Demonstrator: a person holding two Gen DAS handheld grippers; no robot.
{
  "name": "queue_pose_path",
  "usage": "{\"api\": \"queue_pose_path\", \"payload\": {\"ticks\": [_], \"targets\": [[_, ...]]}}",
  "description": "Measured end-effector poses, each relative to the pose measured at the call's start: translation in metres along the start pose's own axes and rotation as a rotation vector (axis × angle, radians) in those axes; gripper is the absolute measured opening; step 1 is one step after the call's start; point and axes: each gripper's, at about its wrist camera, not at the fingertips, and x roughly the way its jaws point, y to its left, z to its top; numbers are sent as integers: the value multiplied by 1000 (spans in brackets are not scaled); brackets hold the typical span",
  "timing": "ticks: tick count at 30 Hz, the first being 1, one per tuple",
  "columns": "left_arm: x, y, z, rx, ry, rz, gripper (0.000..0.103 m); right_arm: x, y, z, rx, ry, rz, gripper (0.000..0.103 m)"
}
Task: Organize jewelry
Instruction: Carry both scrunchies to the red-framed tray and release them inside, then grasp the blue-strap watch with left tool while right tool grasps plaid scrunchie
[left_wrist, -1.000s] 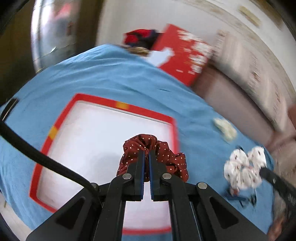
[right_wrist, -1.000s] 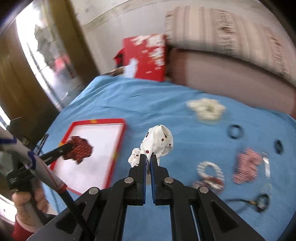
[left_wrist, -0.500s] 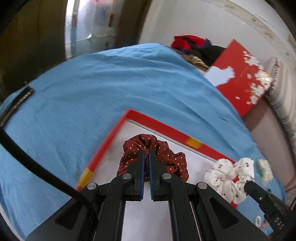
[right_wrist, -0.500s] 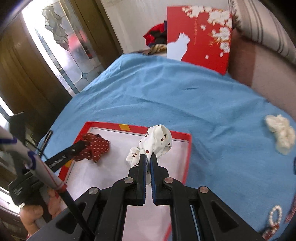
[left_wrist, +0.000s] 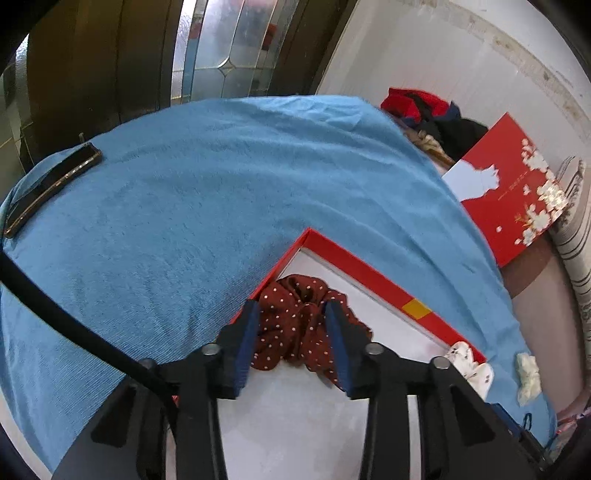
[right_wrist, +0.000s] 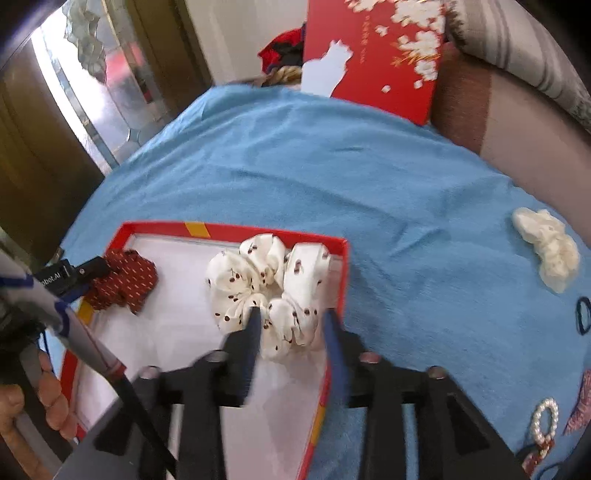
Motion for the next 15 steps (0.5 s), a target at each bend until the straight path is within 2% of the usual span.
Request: {"api": "queue_pose_path", "payload": {"ticks": [1, 3, 5, 8, 12, 15], "targets": [[-4, 0, 0, -6, -3, -7, 44, -10, -1, -1, -2, -12, -6, 47], [-12, 2, 0, -27, -13, -27, 45, -28, -7, -5, -4, -33, -16, 48], [-20, 3, -2, -46, -12, -53, 45, -53, -20, -17, 7, -57, -25, 53], [-36, -3, -7, -53, -14, -121, 45, -86, -46, -44, 42, -74, -48, 54], [-64, -31, -22, 10, -49, -185, 45, -130, -98, -95, 111, -81, -154, 55], [-77, -61, -43, 85, -44, -240, 45, -161, -147, -139, 200, -63, -251, 55]]}}
